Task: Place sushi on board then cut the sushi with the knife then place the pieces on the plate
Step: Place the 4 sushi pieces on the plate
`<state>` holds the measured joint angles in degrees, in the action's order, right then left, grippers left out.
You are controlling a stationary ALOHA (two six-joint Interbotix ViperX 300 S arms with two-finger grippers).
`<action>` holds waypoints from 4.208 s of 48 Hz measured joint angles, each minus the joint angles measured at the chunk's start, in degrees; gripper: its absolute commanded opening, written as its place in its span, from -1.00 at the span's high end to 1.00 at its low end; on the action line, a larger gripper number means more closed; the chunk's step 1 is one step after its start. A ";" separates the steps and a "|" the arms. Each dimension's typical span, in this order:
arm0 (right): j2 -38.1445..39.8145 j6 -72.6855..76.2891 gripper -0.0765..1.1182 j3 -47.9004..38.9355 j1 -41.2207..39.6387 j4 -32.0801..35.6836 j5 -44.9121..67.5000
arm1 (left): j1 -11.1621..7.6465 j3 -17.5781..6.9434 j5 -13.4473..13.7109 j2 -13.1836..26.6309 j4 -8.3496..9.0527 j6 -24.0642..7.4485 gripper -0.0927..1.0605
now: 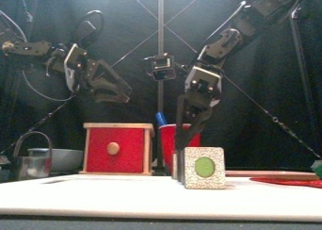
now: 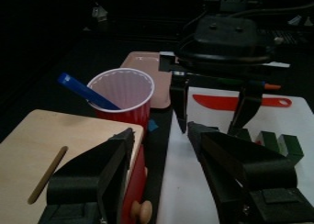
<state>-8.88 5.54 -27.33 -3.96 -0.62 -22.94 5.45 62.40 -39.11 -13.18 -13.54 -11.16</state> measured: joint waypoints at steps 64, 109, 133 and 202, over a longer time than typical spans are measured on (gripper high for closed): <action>19.42 40.52 0.08 -20.30 -24.52 0.18 -3.69 | -0.53 1.67 -0.79 0.79 -1.67 -0.09 -0.65; 10.90 75.76 -0.54 -12.74 -12.39 30.32 -11.07 | -4.31 4.04 -0.79 0.79 -2.37 0.18 -0.65; 8.26 9.76 -0.54 1.49 3.08 -0.18 -14.06 | -4.66 0.09 -0.53 3.16 -3.96 0.18 -0.65; 19.42 17.93 -0.07 -19.42 -12.13 -8.96 -13.18 | -4.22 1.67 0.35 5.27 -9.58 -0.09 -0.65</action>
<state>10.55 23.47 -46.76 -16.08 -9.58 -36.12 1.23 64.07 -38.76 -7.91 -23.12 -11.25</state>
